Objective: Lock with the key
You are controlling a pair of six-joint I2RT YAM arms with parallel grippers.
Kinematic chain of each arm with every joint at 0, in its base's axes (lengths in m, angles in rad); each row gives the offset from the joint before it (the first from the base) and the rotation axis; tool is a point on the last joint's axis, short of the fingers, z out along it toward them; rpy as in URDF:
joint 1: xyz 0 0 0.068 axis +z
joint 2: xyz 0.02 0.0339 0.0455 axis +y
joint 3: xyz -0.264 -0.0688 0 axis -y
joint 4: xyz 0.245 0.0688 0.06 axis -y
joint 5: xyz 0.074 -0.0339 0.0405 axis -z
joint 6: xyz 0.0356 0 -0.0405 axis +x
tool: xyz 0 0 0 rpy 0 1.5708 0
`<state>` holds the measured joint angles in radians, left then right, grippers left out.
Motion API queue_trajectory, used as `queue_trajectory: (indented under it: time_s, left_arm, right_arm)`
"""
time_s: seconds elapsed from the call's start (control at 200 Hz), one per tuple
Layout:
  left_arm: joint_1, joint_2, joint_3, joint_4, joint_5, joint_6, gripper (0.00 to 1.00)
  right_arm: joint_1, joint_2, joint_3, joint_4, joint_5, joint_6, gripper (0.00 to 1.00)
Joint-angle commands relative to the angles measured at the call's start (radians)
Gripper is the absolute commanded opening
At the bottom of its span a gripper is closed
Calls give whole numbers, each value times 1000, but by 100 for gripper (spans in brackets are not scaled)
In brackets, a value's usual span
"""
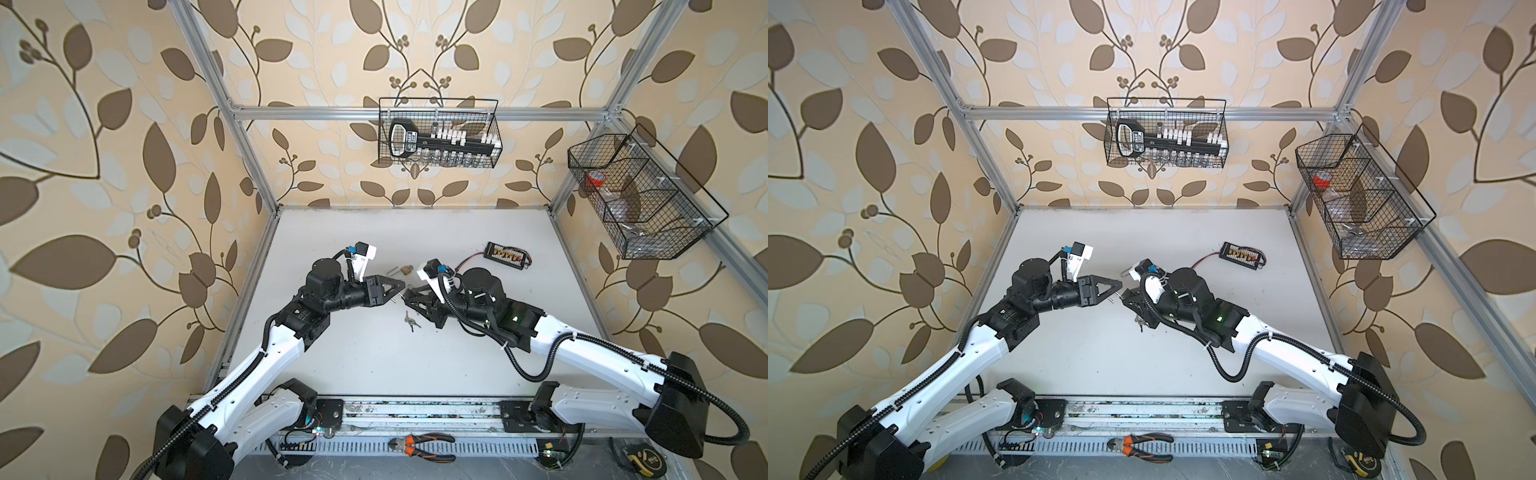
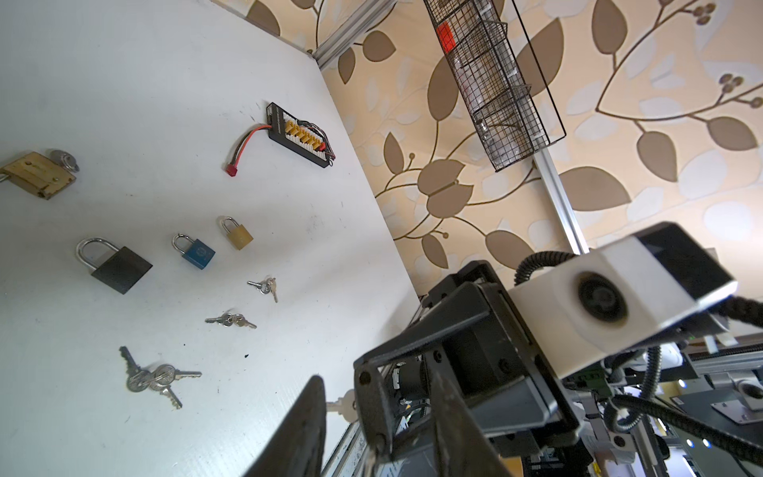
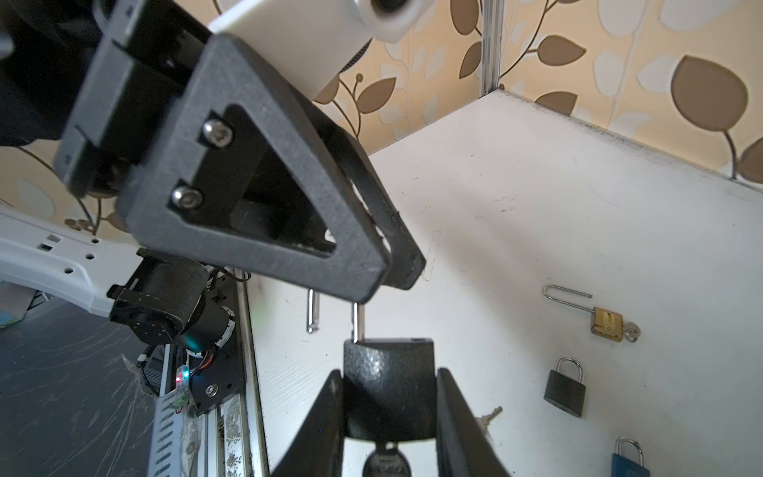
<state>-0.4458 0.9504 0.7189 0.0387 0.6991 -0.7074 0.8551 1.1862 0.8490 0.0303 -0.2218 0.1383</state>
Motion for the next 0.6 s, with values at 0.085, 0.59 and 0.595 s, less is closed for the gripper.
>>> queue_trajectory:
  time_s: [0.085, 0.59, 0.595]
  left_arm:
    - [-7, -15, 36, 25, -19, 21, 31]
    - [-8, -34, 28, 8, -30, 23, 23]
    - [-8, -34, 28, 8, -31, 22, 23]
  right_arm:
    - [-2, 0, 5, 3, -4, 7, 0]
    - [-5, -15, -3, 8, 30, 36, 0]
    - [-5, -14, -3, 8, 29, 36, 0]
